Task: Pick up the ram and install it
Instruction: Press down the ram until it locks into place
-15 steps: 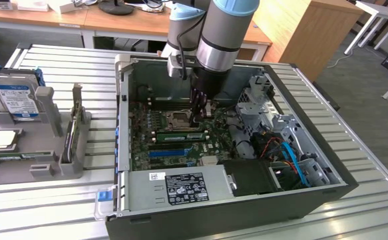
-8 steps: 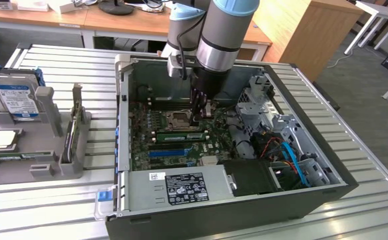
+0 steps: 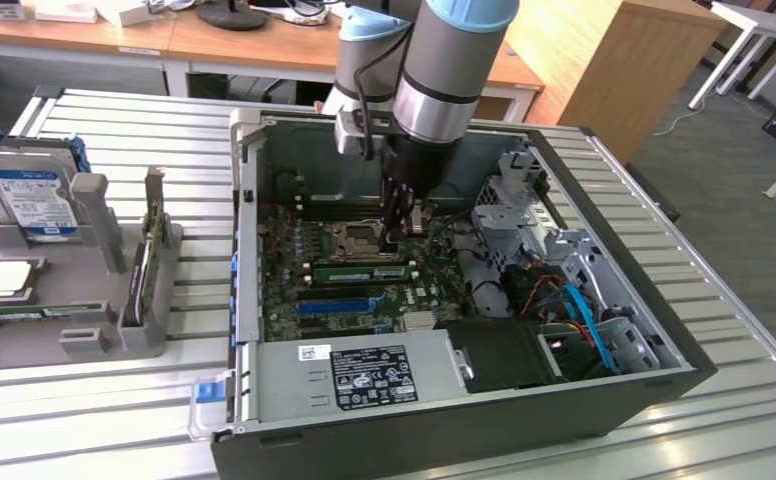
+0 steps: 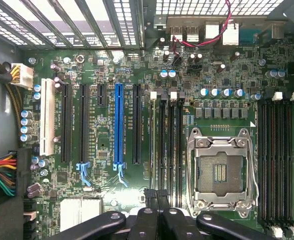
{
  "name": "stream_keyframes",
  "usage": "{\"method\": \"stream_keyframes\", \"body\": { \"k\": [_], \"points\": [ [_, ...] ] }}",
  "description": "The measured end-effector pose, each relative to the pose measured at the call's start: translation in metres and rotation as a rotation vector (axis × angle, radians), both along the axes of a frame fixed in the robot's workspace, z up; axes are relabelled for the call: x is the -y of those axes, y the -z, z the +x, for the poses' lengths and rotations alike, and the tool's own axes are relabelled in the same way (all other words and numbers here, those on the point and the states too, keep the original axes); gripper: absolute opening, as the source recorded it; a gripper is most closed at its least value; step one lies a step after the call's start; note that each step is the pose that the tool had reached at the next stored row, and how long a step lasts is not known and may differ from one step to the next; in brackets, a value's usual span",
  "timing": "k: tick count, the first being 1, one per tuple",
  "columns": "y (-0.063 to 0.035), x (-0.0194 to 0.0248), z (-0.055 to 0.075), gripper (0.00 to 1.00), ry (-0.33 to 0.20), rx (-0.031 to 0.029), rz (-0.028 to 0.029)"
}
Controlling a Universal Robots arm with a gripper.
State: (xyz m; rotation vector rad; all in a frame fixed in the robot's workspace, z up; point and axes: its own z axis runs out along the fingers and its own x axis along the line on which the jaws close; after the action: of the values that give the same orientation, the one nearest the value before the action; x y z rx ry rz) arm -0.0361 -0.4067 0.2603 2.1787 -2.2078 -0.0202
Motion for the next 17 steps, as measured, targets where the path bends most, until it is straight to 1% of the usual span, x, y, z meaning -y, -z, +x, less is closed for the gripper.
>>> {"method": "stream_keyframes", "body": {
  "k": [4,11,17],
  "points": [
    [-0.0001,0.0001,0.004,0.10,0.000,-0.0001,-0.0001],
    [0.0000,0.0000,0.020,0.10,0.000,-0.0003,0.0000],
    [0.0000,0.0000,0.029,0.10,0.000,-0.0002,0.0001]
  ]
}}
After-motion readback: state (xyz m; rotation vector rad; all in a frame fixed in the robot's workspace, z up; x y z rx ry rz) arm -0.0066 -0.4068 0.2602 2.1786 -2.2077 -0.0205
